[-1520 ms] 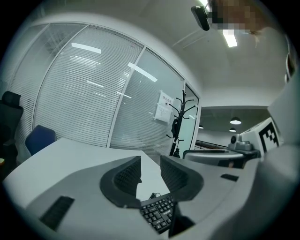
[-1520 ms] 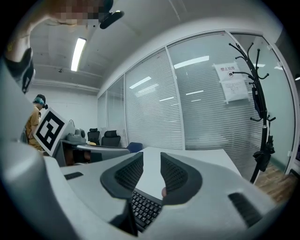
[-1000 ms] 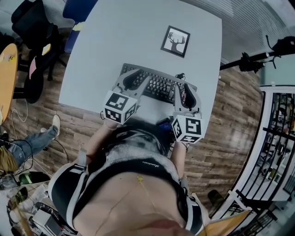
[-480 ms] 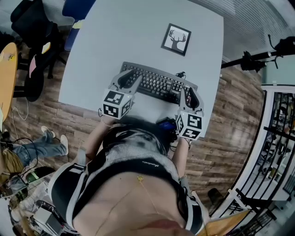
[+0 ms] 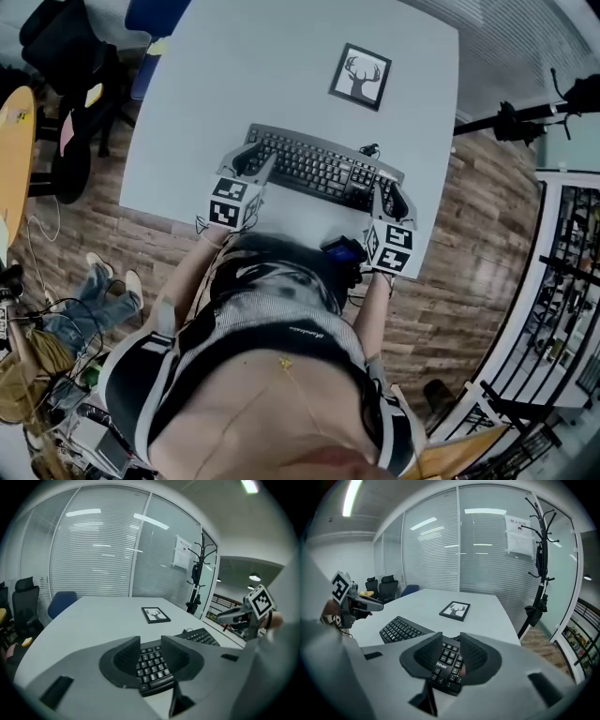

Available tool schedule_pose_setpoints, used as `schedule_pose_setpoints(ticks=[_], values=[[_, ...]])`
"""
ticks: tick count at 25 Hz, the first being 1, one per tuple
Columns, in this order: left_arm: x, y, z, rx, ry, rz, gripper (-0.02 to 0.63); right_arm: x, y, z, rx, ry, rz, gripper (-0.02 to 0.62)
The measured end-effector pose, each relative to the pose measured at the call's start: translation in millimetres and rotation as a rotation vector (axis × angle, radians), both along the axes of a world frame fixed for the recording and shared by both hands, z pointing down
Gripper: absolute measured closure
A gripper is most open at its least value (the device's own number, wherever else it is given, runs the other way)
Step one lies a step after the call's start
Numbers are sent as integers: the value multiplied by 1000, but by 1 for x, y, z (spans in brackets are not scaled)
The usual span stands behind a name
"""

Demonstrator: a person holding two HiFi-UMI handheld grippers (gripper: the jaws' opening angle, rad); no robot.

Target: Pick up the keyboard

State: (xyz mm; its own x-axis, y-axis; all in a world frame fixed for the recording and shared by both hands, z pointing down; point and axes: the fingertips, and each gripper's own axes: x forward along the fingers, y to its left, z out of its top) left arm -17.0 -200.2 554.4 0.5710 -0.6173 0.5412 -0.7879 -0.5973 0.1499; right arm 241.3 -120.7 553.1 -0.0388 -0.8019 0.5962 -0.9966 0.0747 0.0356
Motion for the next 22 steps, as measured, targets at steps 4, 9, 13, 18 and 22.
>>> schedule_pose_setpoints(ticks=[4,9,13,18,22], values=[[-6,-4,19,-42,-28,-8,492,11,-2,18,-39,2,20,476],[-18,-14,35,-87,-33,-37,489,31,-3,44,-79,-38,77,474],[-31,-23,49,-129,-32,-64,483,47,-8,56,-93,-114,130,471],[-42,-31,71,-167,-61,-72,477,69,-10,74,-144,-32,127,468],[-44,-42,79,-215,-15,-72,463,78,-14,86,-146,-133,148,450]])
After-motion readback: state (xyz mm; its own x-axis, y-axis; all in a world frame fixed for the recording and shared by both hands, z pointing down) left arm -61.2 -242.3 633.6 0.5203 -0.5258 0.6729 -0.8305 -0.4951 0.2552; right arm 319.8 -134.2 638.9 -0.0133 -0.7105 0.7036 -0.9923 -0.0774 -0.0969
